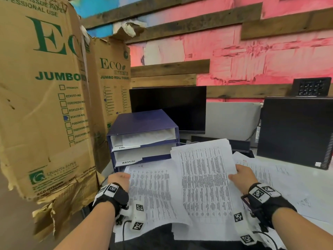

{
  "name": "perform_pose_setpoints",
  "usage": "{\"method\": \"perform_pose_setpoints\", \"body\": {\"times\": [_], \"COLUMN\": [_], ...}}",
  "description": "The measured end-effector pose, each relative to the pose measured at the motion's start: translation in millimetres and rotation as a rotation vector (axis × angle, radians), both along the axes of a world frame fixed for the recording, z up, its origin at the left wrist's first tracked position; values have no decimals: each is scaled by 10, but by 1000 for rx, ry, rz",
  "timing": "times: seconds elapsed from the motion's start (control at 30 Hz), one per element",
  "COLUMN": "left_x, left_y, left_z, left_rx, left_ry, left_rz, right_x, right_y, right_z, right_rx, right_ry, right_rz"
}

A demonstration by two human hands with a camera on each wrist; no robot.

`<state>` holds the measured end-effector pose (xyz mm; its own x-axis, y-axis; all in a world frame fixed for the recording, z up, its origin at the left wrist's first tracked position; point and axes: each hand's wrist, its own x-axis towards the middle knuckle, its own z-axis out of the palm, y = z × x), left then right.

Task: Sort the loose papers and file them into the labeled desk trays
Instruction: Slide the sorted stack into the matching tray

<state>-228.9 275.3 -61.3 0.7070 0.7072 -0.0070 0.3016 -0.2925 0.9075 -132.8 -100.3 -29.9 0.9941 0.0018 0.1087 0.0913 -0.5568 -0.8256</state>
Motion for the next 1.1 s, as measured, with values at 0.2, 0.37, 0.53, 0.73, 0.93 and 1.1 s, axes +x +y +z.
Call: {"method": "perform_pose_setpoints", "body": {"times": [0.2, 0.37, 0.53, 0.73, 0.93, 1.1], "left_x": [198, 373, 413, 462, 452, 426], "left_y": [19, 2, -157, -272, -318, -367], "left_z": [30, 13, 121, 190, 119, 194], "left_rx": [-85, 11, 410, 675, 979, 843], "left_ry": [2, 39, 510, 714, 815, 709], "left_rz": [55, -1, -156, -191, -255, -327], "right_x": [92, 177, 247, 289, 330, 337], "right_y": [-187, -221, -183, -188, -181, -139], "right_z": [-40, -80, -153, -229, -269, -249], "right_rx": [13, 16, 8, -13, -74, -68], "right_ry": [7, 16, -4, 63, 90, 87], "right_rz": [-74, -81, -101, -81, -61, -70]}}
